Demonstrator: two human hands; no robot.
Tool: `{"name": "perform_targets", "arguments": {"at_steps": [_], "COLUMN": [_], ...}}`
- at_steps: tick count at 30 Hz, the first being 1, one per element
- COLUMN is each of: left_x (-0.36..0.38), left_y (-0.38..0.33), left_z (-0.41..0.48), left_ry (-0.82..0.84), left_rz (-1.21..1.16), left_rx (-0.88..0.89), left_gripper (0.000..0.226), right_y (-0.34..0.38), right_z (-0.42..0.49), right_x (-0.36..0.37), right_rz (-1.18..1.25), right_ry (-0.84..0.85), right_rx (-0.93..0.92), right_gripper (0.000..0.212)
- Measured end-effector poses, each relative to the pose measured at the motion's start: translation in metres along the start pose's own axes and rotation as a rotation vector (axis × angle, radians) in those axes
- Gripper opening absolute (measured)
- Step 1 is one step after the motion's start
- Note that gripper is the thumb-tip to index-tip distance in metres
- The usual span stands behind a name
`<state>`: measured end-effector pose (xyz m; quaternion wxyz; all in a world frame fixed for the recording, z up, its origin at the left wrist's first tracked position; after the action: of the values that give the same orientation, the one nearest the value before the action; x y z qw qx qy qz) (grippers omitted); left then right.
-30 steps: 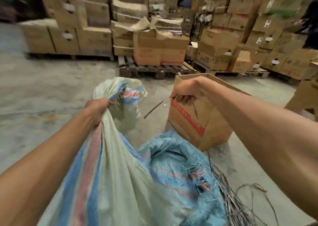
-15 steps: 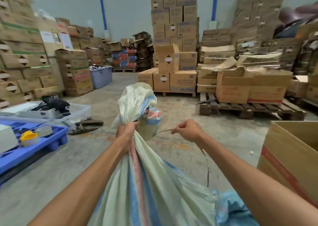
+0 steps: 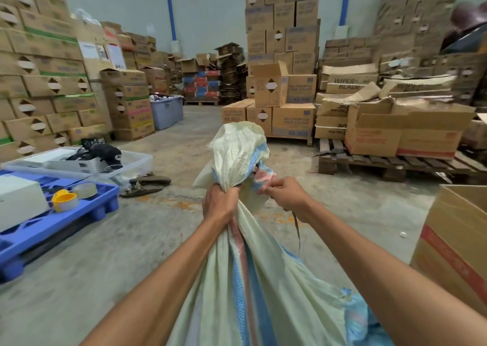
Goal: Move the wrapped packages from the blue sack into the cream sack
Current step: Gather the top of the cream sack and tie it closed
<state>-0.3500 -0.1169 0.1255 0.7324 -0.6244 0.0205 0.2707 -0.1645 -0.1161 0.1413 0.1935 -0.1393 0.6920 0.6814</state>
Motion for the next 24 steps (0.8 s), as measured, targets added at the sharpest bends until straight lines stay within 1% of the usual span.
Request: {"name": "perform_targets", "arguments": {"at_steps": [3, 6, 10, 14, 16, 20, 24], "left_x": [0.001, -0.001, 0.001, 0.002, 0.004, 0.003, 0.003], "left_y": [-0.003, -0.007, -0.005, -0.006, -0.004, -0.003, -0.004], "left_z": [0.000, -0.001, 0.003, 0.004, 0.004, 0.002, 0.002], "left_ry": [0.016, 0.005, 0.049, 0.058, 0.068, 0.080, 0.071], "left_rz": [0.101, 0.145, 0.132, 0.129, 0.106, 0.094, 0.115], "left_rx": [0.047, 0.090, 0.101, 0.138, 0.137, 0.154, 0.217], "left_gripper": [0.045, 0.037, 0.036, 0.024, 0.023, 0.031, 0.029], "right_y": [0.003, 0.004, 0.003, 0.002, 0.000, 0.000, 0.003], "right_z": [-0.003, -0.003, -0.003, 0.001, 0.003, 0.006, 0.008], "right_x": [0.001, -0.001, -0.001, 0.000, 0.003, 0.015, 0.022], "right_rz": [0.011, -0.005, -0.021, -0.071, -0.093, -0.078, -0.079], "right_ry": [0.022, 0.033, 0.068, 0.062, 0.069, 0.103, 0.102], "right_rx": [-0.013, -0.017, -0.025, -0.025, -0.021, -0.041, -0.041], "right_gripper": [0.019, 0.020, 0.022, 0.020, 0.021, 0.021, 0.023]}}
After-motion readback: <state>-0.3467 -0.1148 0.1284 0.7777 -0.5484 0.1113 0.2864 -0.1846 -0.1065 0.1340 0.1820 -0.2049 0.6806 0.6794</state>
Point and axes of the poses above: each hand's wrist, its own z-axis towards the middle knuckle, its own x-axis out of the palm, y = z × x, the point moved 5 cm from there along z, towards the middle knuckle, and after that the axes turned 6 degrees about x, right-handed, at the moved point
